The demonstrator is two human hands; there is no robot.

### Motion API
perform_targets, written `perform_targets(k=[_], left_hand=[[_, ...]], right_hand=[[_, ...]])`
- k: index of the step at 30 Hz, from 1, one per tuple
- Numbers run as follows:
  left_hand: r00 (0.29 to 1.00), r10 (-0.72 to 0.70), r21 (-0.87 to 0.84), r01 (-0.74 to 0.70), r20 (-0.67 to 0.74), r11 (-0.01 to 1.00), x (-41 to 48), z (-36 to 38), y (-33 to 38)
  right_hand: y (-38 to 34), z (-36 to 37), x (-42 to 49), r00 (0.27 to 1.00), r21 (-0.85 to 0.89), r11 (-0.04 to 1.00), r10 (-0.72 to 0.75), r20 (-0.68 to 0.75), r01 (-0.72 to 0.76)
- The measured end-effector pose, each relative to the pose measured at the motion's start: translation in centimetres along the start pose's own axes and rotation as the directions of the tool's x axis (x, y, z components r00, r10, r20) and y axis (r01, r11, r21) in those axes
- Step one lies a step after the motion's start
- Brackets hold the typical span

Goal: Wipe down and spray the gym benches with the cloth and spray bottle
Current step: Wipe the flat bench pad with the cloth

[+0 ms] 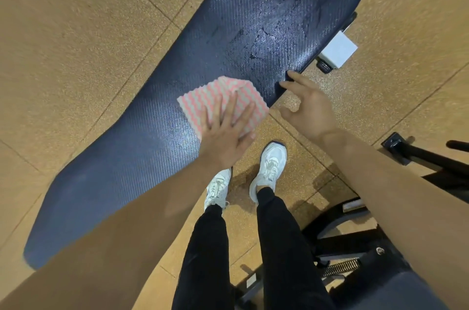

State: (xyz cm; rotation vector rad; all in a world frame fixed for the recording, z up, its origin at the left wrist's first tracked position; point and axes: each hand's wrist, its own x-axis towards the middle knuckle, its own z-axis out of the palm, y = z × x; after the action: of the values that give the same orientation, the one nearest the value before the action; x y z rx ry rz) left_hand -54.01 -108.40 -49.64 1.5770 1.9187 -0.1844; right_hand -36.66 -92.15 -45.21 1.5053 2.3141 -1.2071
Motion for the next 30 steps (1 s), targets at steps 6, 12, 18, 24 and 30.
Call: perform_targets(k=[6,12,18,24,30], left_hand=[[0.98,-0.198,-0.069,0.197,-0.019,0.978,4.9,-4.1,-2.2],[0.946,-0.314,-0.116,0.304,-0.077,0.946,11.1,-9.3,-6.2],[0.914,-0.396,-0.173,0.377,-0.092,0.91,13.5,-10.7,-5.3],[0.98,-0.195,-0.047,0.193,-0.042,0.98,11.1,-7.5,0.1],[1.0,-0.004,0.01,0.005,-0.016,1.0,8.3,-3.8,4.5]], right_hand=[[0.2,-2.0,3.9,0.984,-0.073,0.993,0.078,-0.159,-0.091],[0.8,-3.2,5.9,0.994,-0.282,0.956,0.061,-0.089,-0.084],[1.2,-3.8,6.4,0.997,-0.322,0.944,0.073,-0.009,-0.072],[1.7,-4.1,6.5,0.999,-0.322,0.946,0.046,0.016,-0.039],[3.9,-6.1,6.7,0.995,-0.216,0.974,-0.048,0.092,0.067]])
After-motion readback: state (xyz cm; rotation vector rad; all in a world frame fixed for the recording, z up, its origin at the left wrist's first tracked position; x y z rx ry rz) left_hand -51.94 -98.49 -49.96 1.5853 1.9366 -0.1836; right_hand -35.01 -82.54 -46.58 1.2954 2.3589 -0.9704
